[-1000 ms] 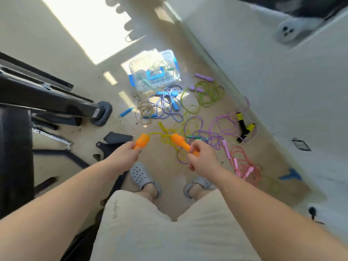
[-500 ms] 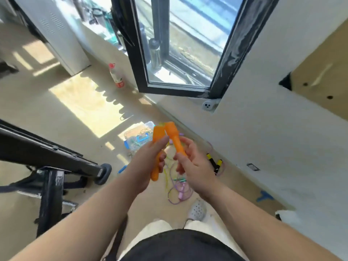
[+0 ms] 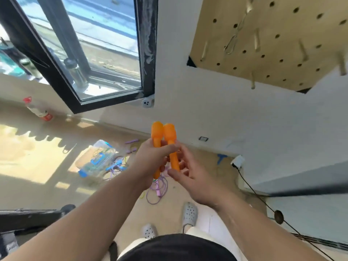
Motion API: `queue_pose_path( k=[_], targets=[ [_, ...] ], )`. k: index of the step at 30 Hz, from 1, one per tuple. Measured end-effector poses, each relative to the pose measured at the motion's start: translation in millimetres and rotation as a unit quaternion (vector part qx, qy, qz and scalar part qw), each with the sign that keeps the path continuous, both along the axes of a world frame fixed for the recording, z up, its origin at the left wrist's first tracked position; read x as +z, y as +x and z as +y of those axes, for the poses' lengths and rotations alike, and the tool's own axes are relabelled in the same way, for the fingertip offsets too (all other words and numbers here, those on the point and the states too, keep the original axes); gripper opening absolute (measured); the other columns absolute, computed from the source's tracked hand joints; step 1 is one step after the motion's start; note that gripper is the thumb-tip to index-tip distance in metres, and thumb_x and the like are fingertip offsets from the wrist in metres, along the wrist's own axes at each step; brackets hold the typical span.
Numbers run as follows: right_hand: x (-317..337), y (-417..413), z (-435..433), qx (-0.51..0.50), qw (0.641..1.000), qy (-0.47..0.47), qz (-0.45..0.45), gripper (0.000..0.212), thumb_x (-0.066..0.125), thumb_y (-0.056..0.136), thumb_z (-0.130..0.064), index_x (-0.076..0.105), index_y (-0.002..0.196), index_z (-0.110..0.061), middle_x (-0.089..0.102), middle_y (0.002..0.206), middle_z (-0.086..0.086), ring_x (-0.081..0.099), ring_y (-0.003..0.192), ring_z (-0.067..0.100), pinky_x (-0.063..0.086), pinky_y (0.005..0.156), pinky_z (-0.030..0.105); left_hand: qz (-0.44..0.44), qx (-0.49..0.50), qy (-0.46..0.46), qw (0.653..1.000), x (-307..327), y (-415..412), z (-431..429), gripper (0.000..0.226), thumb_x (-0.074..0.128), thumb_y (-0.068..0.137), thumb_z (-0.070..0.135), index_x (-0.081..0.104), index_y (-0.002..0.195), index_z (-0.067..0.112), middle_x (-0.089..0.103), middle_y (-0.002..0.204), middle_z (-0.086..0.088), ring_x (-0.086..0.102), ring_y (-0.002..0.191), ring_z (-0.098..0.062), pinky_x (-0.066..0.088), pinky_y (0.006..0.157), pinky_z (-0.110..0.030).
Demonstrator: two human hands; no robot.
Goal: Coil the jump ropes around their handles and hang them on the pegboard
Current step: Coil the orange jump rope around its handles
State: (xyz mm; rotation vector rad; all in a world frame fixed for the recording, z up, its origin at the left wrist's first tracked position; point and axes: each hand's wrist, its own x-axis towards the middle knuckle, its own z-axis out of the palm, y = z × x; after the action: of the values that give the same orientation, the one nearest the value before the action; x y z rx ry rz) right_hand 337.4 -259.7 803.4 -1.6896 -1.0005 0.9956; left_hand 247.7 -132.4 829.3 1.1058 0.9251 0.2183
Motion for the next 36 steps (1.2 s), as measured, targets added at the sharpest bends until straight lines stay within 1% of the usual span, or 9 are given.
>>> queue_pose_path(
  k=[5,9,11,14,16,19,23,31,36],
  targets=[
    [9.1,11.2,-54.9,-0.035,0.999,-0.001,0.018,0.076,0.070,0.093,-0.026,0.029,0.150,-0.055,0.060,0.109,-0.019,0.056,0.081,0.011,0.052,0.078,0.029,0.002,-0.053,-0.021,0.998,0.6,19.6,-31.7,0.015,0.084,0.079,0.017,0.073,0.070,0.022,0.057,0.057,-0.002,0.040,0.045,-0.014,0.029,0.050,-0.029],
    [12.6,37.3,-92.7,-0.162,0.986,0.011,-0.026,0.046,0.076,0.089,-0.033,0.057,0.129,-0.048,0.063,0.104,-0.022,0.059,0.087,0.007,0.050,0.080,0.021,0.024,-0.144,0.068,0.987,16.8,40.7,-56.7,0.017,0.073,0.083,0.000,0.061,0.076,0.011,0.048,0.053,0.003,0.042,0.043,-0.012,0.031,0.042,-0.021],
    [12.3,63.6,-112.0,-0.238,0.969,0.031,-0.053,0.056,0.081,0.085,-0.028,0.054,0.131,-0.041,0.060,0.120,-0.017,0.058,0.107,0.005,0.046,0.084,0.014,0.038,-0.222,0.166,0.960,25.7,54.2,-71.2,0.021,0.076,0.075,0.000,0.057,0.078,0.009,0.046,0.056,0.001,0.044,0.049,-0.013,0.034,0.045,-0.021],
    [22.2,110.1,-139.9,-0.179,0.980,0.024,-0.080,0.086,0.083,0.082,-0.020,0.034,0.149,-0.045,0.043,0.147,-0.025,0.041,0.134,-0.007,0.039,0.104,0.013,0.051,-0.381,0.296,0.874,39.9,79.8,-98.1,0.031,0.073,0.057,0.017,0.060,0.082,0.005,0.054,0.064,-0.007,0.050,0.056,-0.012,0.041,0.053,-0.029],
    [26.6,140.4,-157.2,-0.116,0.991,0.003,-0.071,0.066,0.077,0.085,-0.015,0.050,0.140,-0.040,0.056,0.137,-0.023,0.052,0.125,-0.007,0.045,0.103,0.020,0.076,-0.430,0.361,0.824,43.1,98.5,-117.0,0.034,0.070,0.051,0.025,0.058,0.079,0.011,0.053,0.065,-0.001,0.048,0.055,-0.011,0.039,0.052,-0.029],
    [24.7,175.7,-180.4,-0.099,0.991,-0.001,-0.086,0.005,0.065,0.096,-0.017,0.069,0.099,-0.015,0.065,0.083,-0.007,0.059,0.075,0.004,0.048,0.071,0.024,0.120,-0.409,0.432,0.795,38.1,124.8,-142.7,0.032,0.072,0.053,0.025,0.053,0.076,0.015,0.045,0.059,0.008,0.041,0.051,-0.009,0.032,0.048,-0.026],
    [13.8,204.6,-208.9,-0.114,0.986,0.001,-0.123,0.016,0.064,0.098,-0.022,0.067,0.083,-0.025,0.058,0.069,-0.011,0.045,0.063,0.005,0.038,0.061,0.026,0.202,-0.344,0.532,0.747,22.1,153.4,-174.2,0.026,0.070,0.066,0.016,0.052,0.084,0.022,0.056,0.070,0.004,0.052,0.062,-0.013,0.041,0.054,-0.033],
    [21.6,234.4,-252.3,-0.073,0.992,-0.005,-0.106,0.010,0.072,0.092,-0.033,0.068,0.087,-0.024,0.049,0.057,-0.016,0.041,0.055,0.001,0.035,0.055,0.017,0.156,-0.243,0.483,0.827,7.7,173.0,-214.3,0.021,0.068,0.078,0.010,0.052,0.085,0.023,0.054,0.069,0.004,0.051,0.061,-0.015,0.037,0.056,-0.031],
    [22.4,221.9,-261.2,-0.089,0.994,0.057,-0.023,0.039,0.040,0.101,-0.056,0.068,0.094,-0.030,0.047,0.067,0.015,0.046,0.061,0.021,0.043,0.059,0.044,0.028,-0.217,0.297,0.929,20.7,173.1,-219.8,0.027,0.076,0.072,0.001,0.054,0.088,0.004,0.047,0.068,-0.006,0.050,0.058,-0.016,0.041,0.059,-0.034]
  ],
)
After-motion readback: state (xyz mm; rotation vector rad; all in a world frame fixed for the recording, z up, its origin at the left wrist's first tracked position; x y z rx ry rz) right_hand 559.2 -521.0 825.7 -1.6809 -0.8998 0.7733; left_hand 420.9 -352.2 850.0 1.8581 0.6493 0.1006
